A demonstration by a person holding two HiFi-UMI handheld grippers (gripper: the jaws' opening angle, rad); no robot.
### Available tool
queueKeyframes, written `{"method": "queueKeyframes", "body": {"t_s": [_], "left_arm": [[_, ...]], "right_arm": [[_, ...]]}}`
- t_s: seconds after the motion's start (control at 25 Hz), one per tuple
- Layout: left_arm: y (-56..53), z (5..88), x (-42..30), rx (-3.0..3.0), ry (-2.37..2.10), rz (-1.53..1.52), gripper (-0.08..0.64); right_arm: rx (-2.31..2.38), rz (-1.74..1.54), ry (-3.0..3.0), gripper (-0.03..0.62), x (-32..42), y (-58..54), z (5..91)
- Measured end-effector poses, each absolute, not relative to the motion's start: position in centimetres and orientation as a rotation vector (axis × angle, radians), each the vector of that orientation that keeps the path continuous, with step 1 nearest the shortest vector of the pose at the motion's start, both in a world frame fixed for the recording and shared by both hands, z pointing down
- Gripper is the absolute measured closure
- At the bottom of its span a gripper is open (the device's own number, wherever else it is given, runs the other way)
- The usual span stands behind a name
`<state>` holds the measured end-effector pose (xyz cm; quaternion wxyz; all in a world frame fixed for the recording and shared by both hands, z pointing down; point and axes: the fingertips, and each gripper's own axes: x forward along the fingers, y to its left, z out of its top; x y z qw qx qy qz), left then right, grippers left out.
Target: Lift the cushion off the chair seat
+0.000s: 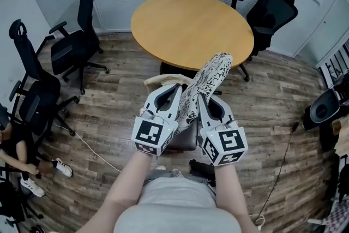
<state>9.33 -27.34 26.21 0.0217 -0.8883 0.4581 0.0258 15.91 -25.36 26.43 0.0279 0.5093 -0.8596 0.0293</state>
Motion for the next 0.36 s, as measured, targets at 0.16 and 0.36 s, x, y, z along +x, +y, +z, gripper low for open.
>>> {"method": "queueKeyframes", "body": {"t_s": [0.16, 0.36], "left_arm": [[-27.10, 25.88, 9.40, -2.747, 1.412, 0.092, 0.568], [-26.83, 25.46, 9.52, -2.744, 1.412, 0.097, 0.568]], "right_arm": [[1.579, 0.092, -2.653, 0.557, 16.01, -25.21, 26.37], [1.583, 0.093, -2.654, 0.557, 16.14, -24.98, 26.07]]}}
